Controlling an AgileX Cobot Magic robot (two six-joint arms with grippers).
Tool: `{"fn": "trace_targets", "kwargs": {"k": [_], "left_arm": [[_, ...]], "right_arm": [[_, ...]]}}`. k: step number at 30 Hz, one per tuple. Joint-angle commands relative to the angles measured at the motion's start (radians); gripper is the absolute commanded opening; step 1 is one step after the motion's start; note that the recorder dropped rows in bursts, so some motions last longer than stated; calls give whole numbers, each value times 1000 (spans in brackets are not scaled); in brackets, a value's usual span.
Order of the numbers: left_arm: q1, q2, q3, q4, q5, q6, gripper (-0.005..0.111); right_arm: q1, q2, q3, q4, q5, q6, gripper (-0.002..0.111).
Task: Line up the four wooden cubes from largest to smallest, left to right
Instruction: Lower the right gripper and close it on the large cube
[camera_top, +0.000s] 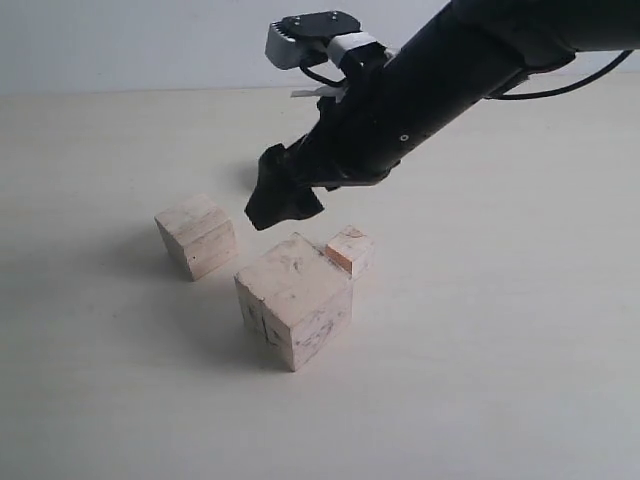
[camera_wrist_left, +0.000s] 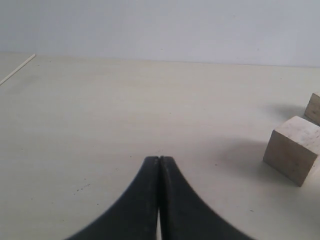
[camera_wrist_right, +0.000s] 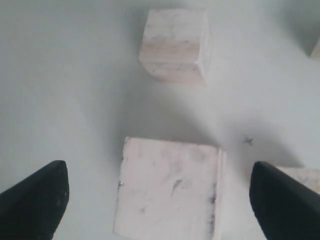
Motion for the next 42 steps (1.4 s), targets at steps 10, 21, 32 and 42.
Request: {"fn": "trace_targets", "kwargs": {"k": [10, 21, 32, 42], "left_arm": [[-4, -6, 3, -3, -13, -1, 0], [-4, -6, 3, -3, -13, -1, 0], [-4, -6, 3, -3, -13, -1, 0], [-4, -6, 3, -3, -13, -1, 0]], "right_arm": [[147, 7, 2, -267, 27, 280, 88], [168, 58, 2, -420, -47, 482, 88], [197, 124, 2, -369, -51, 410, 88], [197, 185, 2, -396, -58, 413, 88]]}}
